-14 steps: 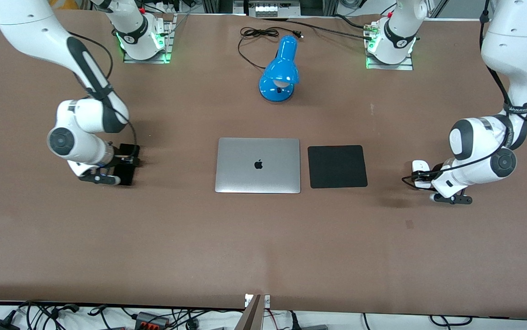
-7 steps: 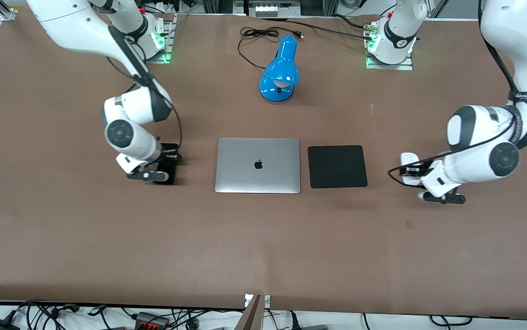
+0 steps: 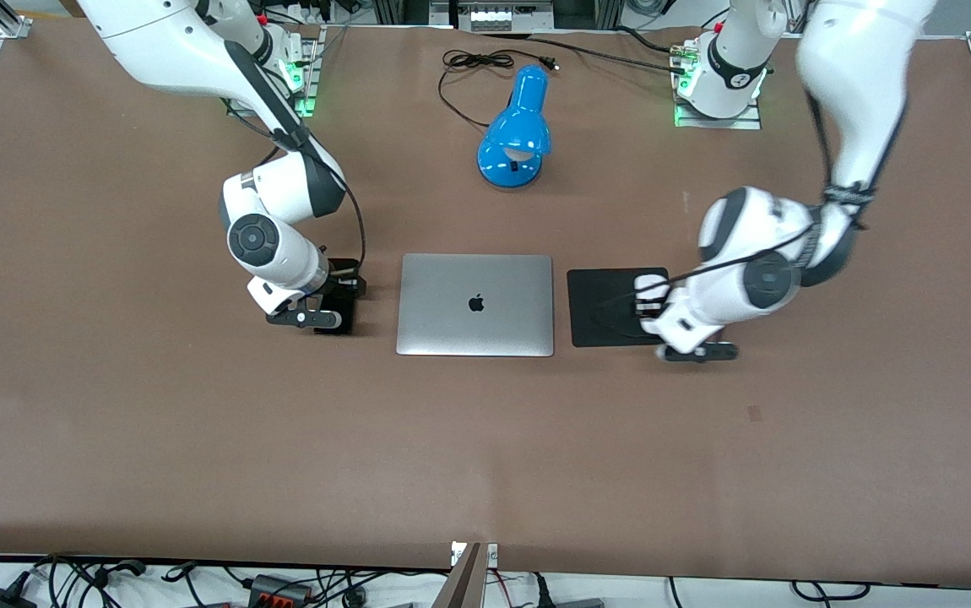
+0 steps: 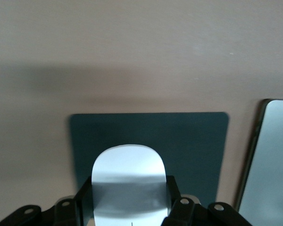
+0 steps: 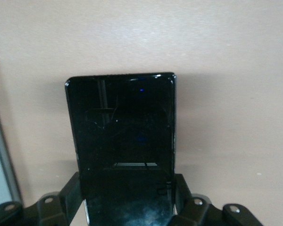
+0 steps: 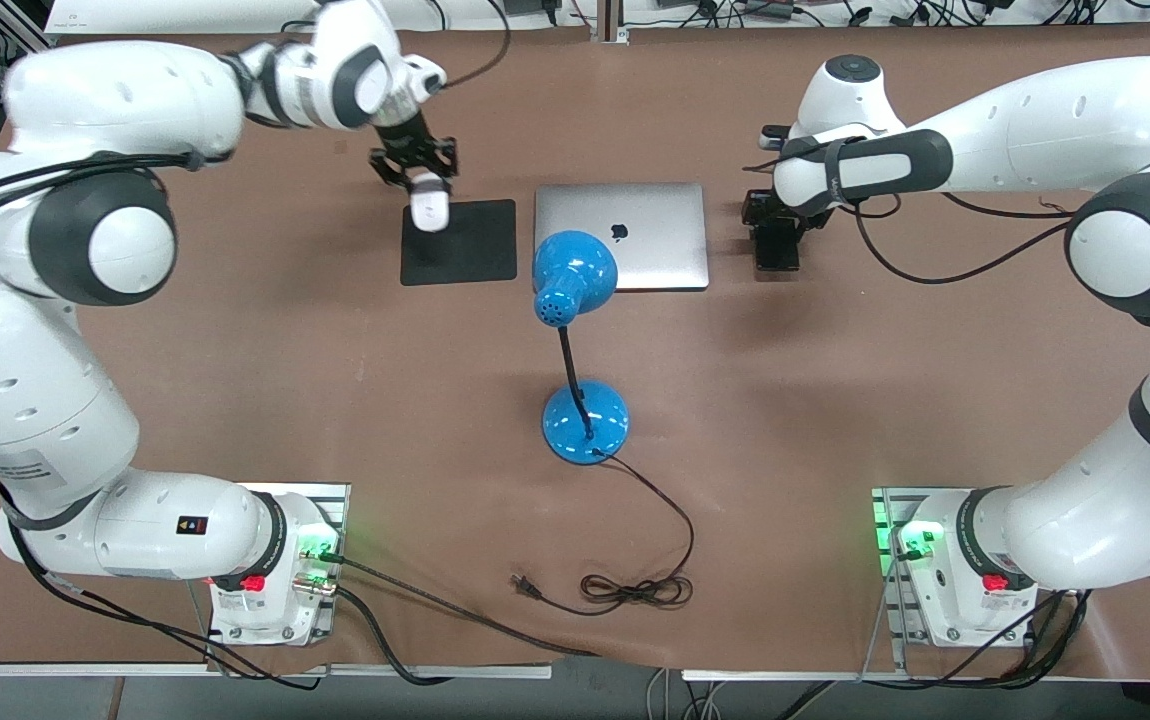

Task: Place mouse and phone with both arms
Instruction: 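Carry the phone toward the laptop while the left gripper carries the mouse onto the pad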

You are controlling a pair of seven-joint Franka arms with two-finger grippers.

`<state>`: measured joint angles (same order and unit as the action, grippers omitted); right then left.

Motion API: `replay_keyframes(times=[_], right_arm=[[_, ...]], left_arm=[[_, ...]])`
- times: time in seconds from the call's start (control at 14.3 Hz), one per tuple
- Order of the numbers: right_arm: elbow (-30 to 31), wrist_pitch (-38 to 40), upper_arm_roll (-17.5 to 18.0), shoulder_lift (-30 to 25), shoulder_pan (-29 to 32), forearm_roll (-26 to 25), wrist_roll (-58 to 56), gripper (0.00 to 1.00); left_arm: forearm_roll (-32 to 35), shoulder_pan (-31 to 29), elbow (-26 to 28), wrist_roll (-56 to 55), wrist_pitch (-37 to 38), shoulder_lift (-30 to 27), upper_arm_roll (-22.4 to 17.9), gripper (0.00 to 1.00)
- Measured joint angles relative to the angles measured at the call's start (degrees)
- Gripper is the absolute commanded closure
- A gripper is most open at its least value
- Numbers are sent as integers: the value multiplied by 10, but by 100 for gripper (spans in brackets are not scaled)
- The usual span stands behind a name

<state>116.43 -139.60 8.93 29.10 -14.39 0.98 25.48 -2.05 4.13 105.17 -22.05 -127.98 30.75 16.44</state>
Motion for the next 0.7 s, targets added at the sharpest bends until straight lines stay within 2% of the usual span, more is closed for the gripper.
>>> replay_keyframes(times=[0.28, 0.35, 0.42, 0.49, 0.56, 0.7], right_arm=[[-26, 0, 0, 29, -6, 1, -3, 79], [-31, 0, 0, 34, -7, 1, -6, 70], [-33, 0, 0, 38, -8, 1, -7, 42], [-35, 1, 0, 39, -8, 1, -8, 0], [-35, 1, 0, 39, -8, 1, -7, 0], [-40, 1, 0, 40, -8, 1, -7, 0]], left_arm=[[0, 7, 30, -17, -92, 42, -1, 67], [0, 11, 35, -22, -102, 48, -1, 62], [0, 13, 38, -24, -106, 50, 0, 37], [0, 14, 39, -25, -107, 50, -1, 5], [0, 14, 39, -25, -108, 50, -1, 0], [0, 14, 39, -25, -108, 50, -2, 0]])
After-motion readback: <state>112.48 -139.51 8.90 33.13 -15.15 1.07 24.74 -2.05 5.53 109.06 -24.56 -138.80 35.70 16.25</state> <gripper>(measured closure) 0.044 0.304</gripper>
